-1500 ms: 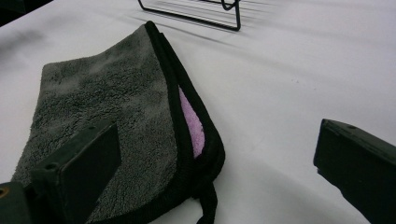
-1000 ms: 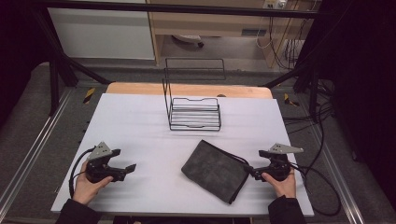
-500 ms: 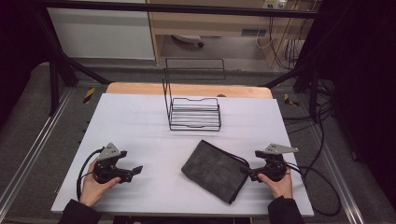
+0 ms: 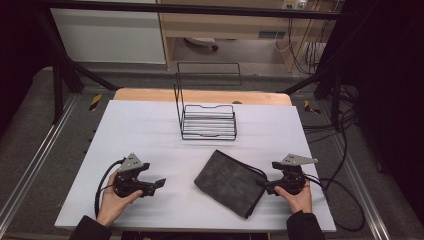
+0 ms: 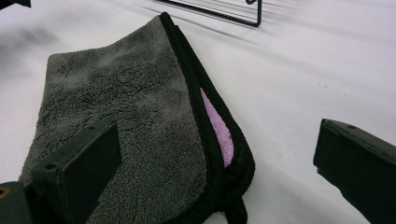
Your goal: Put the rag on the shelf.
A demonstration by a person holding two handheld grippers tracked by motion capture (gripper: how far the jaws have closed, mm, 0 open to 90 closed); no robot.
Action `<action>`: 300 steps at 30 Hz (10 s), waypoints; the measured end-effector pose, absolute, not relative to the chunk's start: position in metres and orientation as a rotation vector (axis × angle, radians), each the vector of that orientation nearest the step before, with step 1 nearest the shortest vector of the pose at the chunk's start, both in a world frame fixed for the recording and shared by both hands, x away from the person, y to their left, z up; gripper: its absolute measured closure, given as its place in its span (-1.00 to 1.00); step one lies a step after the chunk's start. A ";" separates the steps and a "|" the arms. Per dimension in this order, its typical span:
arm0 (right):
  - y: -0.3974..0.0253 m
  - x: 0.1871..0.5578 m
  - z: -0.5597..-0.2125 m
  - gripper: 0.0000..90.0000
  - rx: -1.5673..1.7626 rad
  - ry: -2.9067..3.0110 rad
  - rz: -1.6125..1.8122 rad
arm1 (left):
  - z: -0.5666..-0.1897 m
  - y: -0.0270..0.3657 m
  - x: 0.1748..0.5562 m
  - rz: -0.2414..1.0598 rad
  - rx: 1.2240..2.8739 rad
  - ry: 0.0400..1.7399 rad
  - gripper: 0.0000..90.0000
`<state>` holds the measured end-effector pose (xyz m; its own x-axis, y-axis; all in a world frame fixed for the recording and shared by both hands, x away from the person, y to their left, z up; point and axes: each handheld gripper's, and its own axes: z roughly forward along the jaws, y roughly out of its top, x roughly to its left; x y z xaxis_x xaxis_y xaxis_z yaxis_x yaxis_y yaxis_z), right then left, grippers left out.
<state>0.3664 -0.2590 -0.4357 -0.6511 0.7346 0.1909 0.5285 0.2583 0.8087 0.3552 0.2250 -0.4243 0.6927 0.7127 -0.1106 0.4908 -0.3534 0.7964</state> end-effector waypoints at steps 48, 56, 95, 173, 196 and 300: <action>-0.243 0.374 -0.446 -0.33 1.205 2.348 1.220 | -0.445 0.108 0.370 0.078 2.124 1.021 0.47; -0.240 0.383 -0.449 0.03 1.191 2.442 1.163 | -0.445 0.108 0.370 0.051 2.131 1.028 0.65; -0.201 0.372 -0.448 -0.18 1.080 2.466 1.277 | -0.425 0.151 0.383 0.141 2.252 0.962 0.85; -0.160 0.371 -0.450 0.51 0.979 2.479 1.209 | -0.442 0.115 0.310 0.075 2.145 1.038 -0.01; -0.168 0.370 -0.441 -0.31 1.027 2.394 1.289 | -0.441 0.112 0.319 0.080 2.144 1.025 0.83; -0.171 0.379 -0.436 -0.99 1.177 2.335 1.340 | -0.447 0.194 0.434 0.162 2.023 1.226 0.67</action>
